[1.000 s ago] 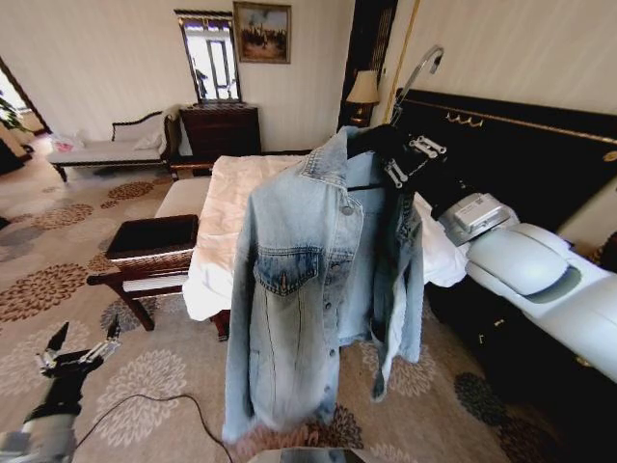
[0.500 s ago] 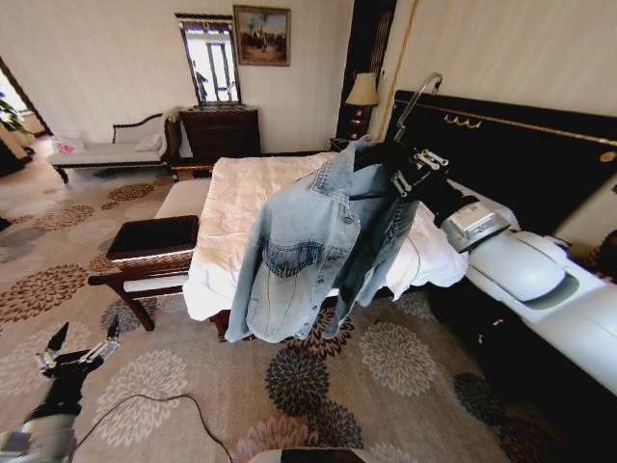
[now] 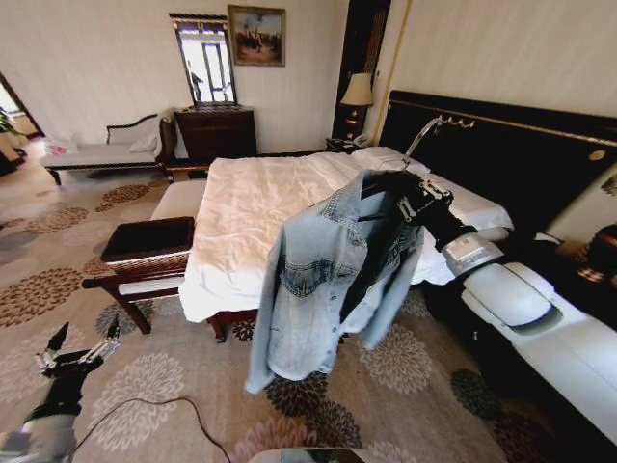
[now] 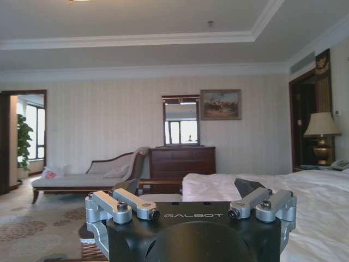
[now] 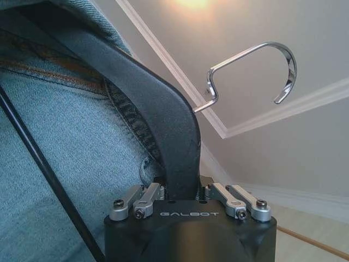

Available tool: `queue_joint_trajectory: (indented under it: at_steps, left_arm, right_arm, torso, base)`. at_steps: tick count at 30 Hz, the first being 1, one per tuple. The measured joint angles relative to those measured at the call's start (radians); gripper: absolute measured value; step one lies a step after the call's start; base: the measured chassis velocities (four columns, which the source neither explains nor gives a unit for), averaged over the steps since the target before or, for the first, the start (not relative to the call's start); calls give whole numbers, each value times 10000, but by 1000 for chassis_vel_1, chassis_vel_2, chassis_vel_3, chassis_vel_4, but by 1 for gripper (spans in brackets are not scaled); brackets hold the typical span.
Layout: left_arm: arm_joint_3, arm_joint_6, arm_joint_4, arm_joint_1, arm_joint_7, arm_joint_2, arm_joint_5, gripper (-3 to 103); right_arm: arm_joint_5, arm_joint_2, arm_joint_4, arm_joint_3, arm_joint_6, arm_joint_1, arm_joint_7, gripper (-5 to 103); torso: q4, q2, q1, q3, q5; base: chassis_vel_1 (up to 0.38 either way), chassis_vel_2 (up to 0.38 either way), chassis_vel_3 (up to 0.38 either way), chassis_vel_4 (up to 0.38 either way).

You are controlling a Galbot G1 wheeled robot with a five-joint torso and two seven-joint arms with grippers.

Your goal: Pick up the clothes from the bed and hang them on the clothes hanger.

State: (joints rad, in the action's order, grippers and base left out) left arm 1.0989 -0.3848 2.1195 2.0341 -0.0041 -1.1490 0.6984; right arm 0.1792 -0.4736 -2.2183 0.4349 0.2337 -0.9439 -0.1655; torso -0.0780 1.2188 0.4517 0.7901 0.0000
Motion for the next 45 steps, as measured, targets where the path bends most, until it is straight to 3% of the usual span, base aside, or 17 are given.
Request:
queue_joint_trajectory:
  at_steps: [45]
  left_arm:
    - [0,0,0,0,0,0,0,100]
  right_arm:
    - [-76,-131,-159,299,-17,-287,184,27]
  torso:
    - [-1,0,0,0,0]
  base:
    - [-112,-106,-110,-109]
